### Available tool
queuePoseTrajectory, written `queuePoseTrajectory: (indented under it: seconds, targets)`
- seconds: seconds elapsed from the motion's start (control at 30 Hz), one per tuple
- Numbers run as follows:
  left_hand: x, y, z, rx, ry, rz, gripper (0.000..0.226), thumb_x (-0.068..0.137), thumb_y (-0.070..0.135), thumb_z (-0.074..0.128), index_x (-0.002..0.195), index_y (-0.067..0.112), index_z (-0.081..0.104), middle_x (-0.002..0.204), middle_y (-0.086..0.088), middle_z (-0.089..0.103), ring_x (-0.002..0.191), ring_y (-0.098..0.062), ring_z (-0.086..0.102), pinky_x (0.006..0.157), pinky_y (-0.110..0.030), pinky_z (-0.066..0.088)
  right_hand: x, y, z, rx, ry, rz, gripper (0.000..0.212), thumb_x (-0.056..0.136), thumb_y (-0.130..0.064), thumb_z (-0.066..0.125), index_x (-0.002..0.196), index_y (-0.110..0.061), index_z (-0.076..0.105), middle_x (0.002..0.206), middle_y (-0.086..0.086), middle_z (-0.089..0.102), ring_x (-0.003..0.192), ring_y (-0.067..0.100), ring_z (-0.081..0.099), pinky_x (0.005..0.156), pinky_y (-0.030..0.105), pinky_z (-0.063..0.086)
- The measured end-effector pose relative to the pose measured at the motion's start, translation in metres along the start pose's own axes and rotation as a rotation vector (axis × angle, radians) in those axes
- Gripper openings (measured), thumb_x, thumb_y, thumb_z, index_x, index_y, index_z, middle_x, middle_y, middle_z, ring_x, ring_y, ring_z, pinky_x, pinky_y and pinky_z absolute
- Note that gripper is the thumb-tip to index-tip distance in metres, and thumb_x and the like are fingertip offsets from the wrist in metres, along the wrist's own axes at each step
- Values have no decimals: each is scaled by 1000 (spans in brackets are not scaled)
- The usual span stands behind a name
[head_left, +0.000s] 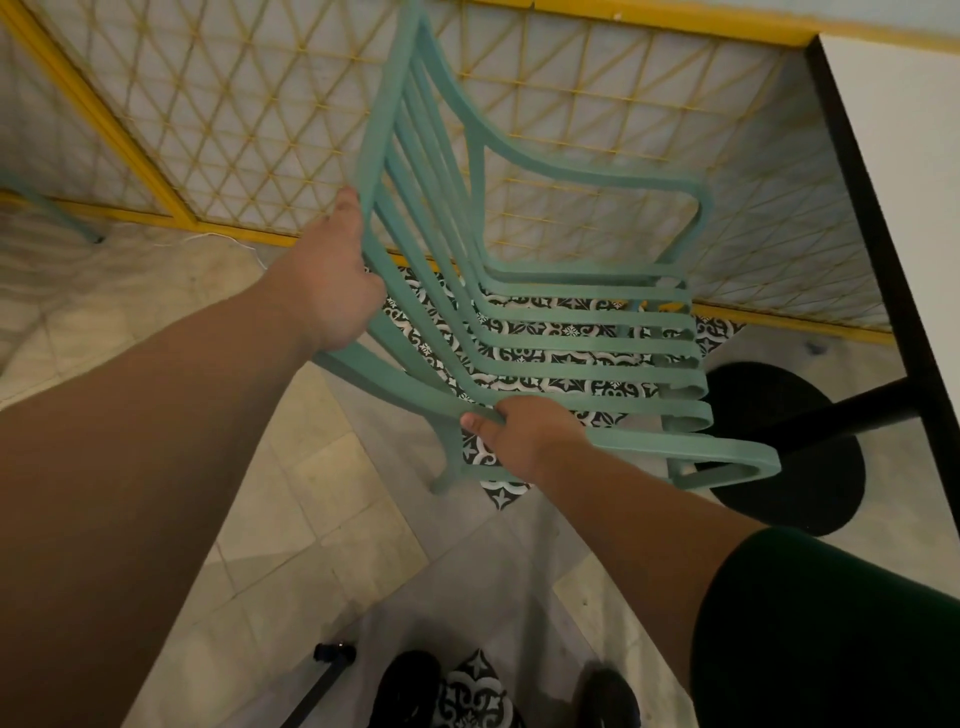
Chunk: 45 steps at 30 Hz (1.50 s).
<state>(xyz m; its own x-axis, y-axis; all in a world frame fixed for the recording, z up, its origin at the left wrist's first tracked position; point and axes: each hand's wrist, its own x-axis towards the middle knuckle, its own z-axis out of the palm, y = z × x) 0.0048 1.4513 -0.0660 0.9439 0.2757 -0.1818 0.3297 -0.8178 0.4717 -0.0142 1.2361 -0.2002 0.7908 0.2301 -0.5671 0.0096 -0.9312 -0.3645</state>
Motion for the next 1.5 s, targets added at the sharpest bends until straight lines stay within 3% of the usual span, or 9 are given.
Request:
queuePoseTrajectory:
  seconds: [0.13, 0.23, 0.4, 0.53, 0.63, 0.73, 1.0, 1.37, 1.5]
  targets:
    - [10, -2, 0, -23, 11, 31, 80, 94, 9, 53, 160, 24, 9, 119, -5, 46, 79, -21, 57, 68, -34, 43, 4, -5, -7, -3, -20, 27, 67, 91, -76, 43, 101, -14, 66, 86, 5, 67, 80, 21, 64, 57, 30, 42]
    - [18, -5, 0, -25, 19, 40, 78, 95, 9, 52, 159, 27, 11, 121, -9, 50, 76, -19, 58, 60, -30, 42, 5, -13, -11, -20, -32, 46, 69, 93, -75, 41, 109, -13, 65, 90, 6, 67, 84, 22, 64, 62, 32, 45]
    - [24, -7, 2, -29, 21, 36, 79, 96, 11, 50, 160, 28, 9, 137, -12, 47, 92, -26, 57, 73, -36, 44, 4, -15, -17, -11, -66, 43, 62, 95, -72, 43, 110, -16, 64, 91, 4, 66, 86, 21, 64, 71, 34, 51]
    - [17, -11, 5, -19, 64, 76, 78, 96, 16, 51, 162, 17, 9, 158, -9, 27, 130, -30, 44, 105, -40, 43, -24, -11, -24, 148, -126, 31, 55, 98, -62, 46, 137, -23, 55, 124, 5, 63, 109, 23, 60, 95, 39, 50]
    - [9, -12, 1, 8, 111, 141, 68, 96, 15, 49, 158, 5, 22, 163, -11, 20, 148, -30, 25, 122, -40, 25, -80, -20, -53, 278, -11, 57, 45, 104, -49, 44, 140, -21, 51, 133, 5, 61, 104, 17, 58, 97, 37, 48]
    - [-2, -4, -12, 112, -60, 154, 67, 100, 20, 43, 159, 3, 18, 168, -14, 11, 153, -33, 14, 125, -45, 16, -143, -24, -93, 303, 139, 92, 53, 105, -49, 42, 152, -22, 41, 149, 5, 52, 130, 25, 51, 107, 41, 40]
    - [-36, 35, -107, 178, -247, 409, 62, 103, 34, 49, 160, 26, 27, 169, 1, 15, 151, -19, 24, 121, -35, 20, -218, -14, -189, 415, 299, 75, 73, 90, -68, 42, 154, -34, 38, 153, -5, 49, 137, 18, 51, 113, 49, 43]
    - [61, 55, -173, 423, -198, 560, 62, 103, 34, 46, 160, 20, 27, 165, 1, 28, 152, -16, 22, 123, -35, 20, -160, -51, -231, 520, 261, 79, 63, 98, -56, 46, 155, -31, 37, 152, -2, 52, 132, 19, 55, 111, 50, 46]
    - [123, 47, -179, 444, -239, 637, 62, 102, 35, 49, 159, 20, 29, 164, 0, 31, 150, -17, 26, 121, -38, 25, -134, -74, -232, 524, 288, 169, 78, 87, -78, 43, 153, -35, 39, 151, -4, 52, 135, 18, 52, 111, 48, 45]
